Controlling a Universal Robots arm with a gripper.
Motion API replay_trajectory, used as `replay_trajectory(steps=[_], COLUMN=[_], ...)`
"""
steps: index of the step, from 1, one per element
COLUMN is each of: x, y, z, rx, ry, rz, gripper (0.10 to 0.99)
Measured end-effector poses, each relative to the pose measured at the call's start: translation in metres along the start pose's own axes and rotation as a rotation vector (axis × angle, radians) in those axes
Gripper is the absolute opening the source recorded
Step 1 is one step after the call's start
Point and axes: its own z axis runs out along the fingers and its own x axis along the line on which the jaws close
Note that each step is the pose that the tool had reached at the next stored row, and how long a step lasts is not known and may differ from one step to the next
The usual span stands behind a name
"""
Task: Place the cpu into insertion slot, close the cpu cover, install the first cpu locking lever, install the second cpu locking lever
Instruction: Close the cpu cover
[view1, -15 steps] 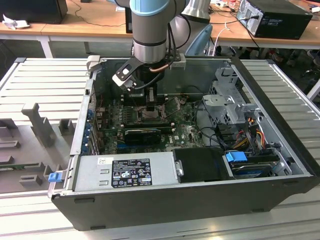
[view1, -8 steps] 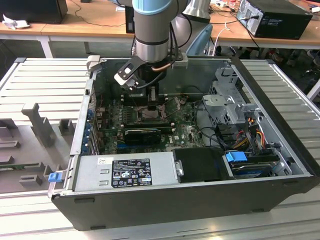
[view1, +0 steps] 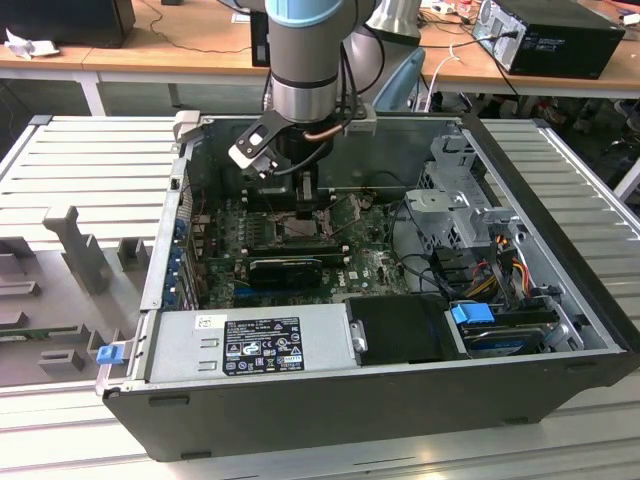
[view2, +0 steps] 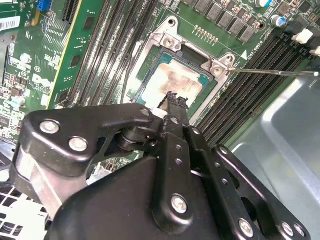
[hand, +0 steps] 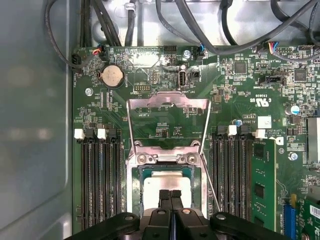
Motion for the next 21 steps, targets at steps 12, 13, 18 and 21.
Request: replay_trajectory(steps=[12, 13, 18, 21], x=[0.0002, 0.0002, 0.0002, 0.0002], y=[0.0006, 0.0007, 0.0008, 0.0009], z=[-0.0082, -0.0083, -0.0092, -0.0099], rx=[0.000, 0.000, 0.000, 0.000], ry=[-0.0002, -0.0001, -0.0002, -0.0001], rz=[0.000, 0.000, 0.000, 0.000], gripper=[0.106, 0.106, 0.106, 0.106])
